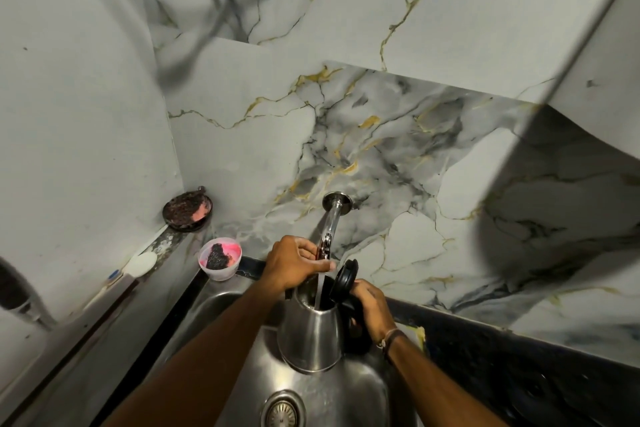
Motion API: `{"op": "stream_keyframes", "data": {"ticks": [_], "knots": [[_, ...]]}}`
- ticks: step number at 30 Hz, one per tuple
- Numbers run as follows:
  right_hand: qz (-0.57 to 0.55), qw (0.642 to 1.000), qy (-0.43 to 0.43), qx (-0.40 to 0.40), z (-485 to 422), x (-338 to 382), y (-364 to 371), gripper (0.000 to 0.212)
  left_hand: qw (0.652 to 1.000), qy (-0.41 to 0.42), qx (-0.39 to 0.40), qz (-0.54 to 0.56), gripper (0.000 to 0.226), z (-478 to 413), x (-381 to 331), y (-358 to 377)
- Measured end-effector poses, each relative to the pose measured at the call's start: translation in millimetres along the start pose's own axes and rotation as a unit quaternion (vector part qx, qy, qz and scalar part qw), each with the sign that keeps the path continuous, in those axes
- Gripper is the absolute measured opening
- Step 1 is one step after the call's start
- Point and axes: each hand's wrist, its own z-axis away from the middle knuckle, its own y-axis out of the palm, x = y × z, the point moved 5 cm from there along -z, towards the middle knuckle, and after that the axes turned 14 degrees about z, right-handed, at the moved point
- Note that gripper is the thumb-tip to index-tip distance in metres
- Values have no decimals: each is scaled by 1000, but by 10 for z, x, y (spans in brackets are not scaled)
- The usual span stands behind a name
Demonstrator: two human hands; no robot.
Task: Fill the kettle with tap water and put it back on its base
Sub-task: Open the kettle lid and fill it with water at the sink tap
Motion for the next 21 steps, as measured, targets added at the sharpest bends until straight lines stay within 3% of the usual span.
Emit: {"op": "stream_keyframes", "data": {"ticks": [5, 14, 21], "knots": [[-2, 1000, 4, -3, -17, -14, -13, 56, 999, -6, 32, 21, 57, -78, 13, 6], [9, 1000, -4, -18, -39, -6, -36, 45, 995, -23, 78, 61, 46, -184, 82, -13], [11, 1000, -3, -7, -20, -14, -32, 57, 992, -22, 106, 63, 37, -229, 104, 23]]}}
